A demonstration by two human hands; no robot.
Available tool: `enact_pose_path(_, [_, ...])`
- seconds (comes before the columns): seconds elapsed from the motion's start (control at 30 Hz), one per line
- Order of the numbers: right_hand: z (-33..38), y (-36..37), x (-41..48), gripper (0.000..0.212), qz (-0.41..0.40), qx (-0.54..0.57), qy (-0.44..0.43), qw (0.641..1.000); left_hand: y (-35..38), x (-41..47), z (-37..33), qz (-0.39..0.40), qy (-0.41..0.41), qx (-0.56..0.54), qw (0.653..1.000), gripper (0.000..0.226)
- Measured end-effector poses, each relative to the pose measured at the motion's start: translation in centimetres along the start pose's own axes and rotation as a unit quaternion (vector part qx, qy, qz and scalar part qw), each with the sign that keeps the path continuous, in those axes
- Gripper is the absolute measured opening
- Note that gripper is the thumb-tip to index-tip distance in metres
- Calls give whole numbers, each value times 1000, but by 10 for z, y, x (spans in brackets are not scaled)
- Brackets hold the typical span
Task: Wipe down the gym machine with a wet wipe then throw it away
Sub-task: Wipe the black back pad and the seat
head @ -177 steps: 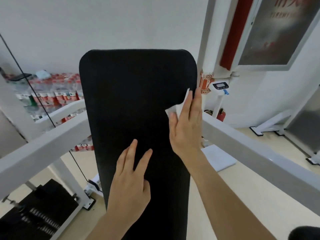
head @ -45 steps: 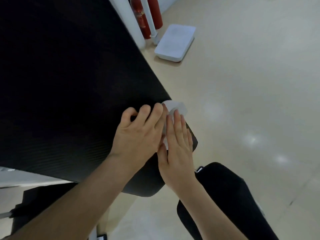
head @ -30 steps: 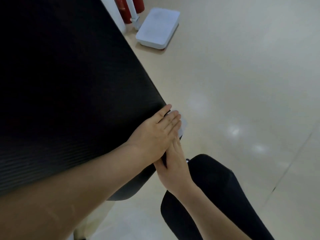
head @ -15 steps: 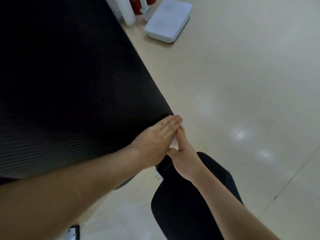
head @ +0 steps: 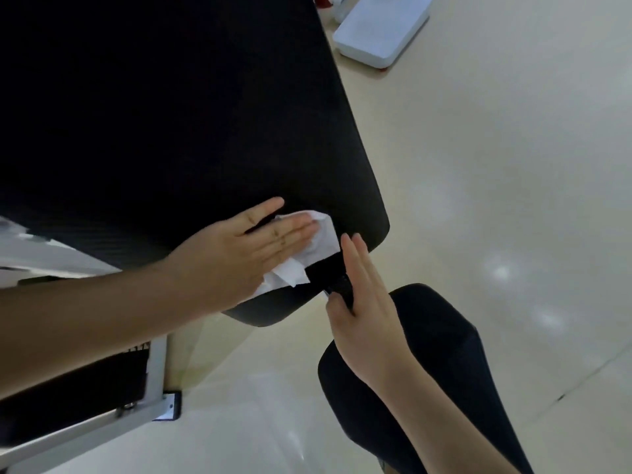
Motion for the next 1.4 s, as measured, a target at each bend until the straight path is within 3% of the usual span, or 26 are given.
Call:
enact_pose_path(0.1, [-22,-1,-16,75,9,-13,29,999,11,5,-54,12,57,-25,998,81])
enact_pose_path(0.2, [-41,1,-26,74,17,-33,41,998,16,42,-83,16,62,-18,998,77])
enact_pose_path(0.27, [-49,8,-32,75,34,-36,60,997,10,60,-79,11,50,-26,998,75])
enact_pose_path(0.43, [-51,23,-38,73,56,-28,73,995,-9,30,-23,-8,-65,-2,998,66])
enact_pose_path(0.57, [-66,18,-49,71,98,-51,134,985,-2,-18,-45,17,-33,-4,999,70])
enact_pose_path(0.7, [-61,12,-61,68,129,-76,121,981,12,-11,-86,18,-26,-42,999,72])
enact_pose_path(0.83, [-61,8,-62,66,129,-84,124,980,12,-4,-97,19,-85,-108,990,69])
enact_pose_path(0.93, [-44,16,-64,65,144,-62,128,979,0,-6,-100,0,-220,-224,950,61])
enact_pose_path(1.0, [-31,25,-63,65,171,-45,115,978,-6,-14,-103,12,-335,-321,886,60])
enact_pose_path(1.03, [-27,29,-60,66,181,-38,114,976,-6,-25,-109,34,-402,-380,832,60])
enact_pose_path(1.07, [-23,31,-57,66,186,-36,113,975,-5,-40,-116,47,-483,-440,755,58])
enact_pose_path(1.1, [-20,32,-52,65,188,-38,108,975,-3,-57,-121,27,-574,-495,651,56])
enact_pose_path(1.13, [-17,32,-48,65,192,-43,99,976,1,-78,-128,-15,-669,-544,506,52])
enact_pose_path(1.17, [-14,33,-44,64,197,-48,86,975,4,-102,-136,-56,-745,-578,329,47])
enact_pose_path(1.2, [-11,34,-42,64,203,-52,73,975,11,-117,-152,-98,-782,-596,154,45])
enact_pose_path(1.23, [-8,35,-41,64,206,-50,62,975,17,-123,-161,-147,-778,-610,11,44])
enact_pose_path(1.27, [-8,37,-40,64,208,-49,54,975,23,-119,-159,-195,-756,-622,-57,46])
enact_pose_path(1.3, [-7,38,-40,65,208,-47,47,976,27,-110,-146,-240,-728,-638,-71,51])
enact_pose_path(1.4, [-9,41,-38,64,203,-55,48,976,32,-69,-105,-326,-693,-643,-25,71])
Point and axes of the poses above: each hand's wrist, its own x-axis towards the middle knuckle, its own y-axis out of the palm, z = x × y, the point moved 10 cm from there along x, towards the middle knuckle, and after that the axes turned 14 degrees about -z, right-handed, at the moved point
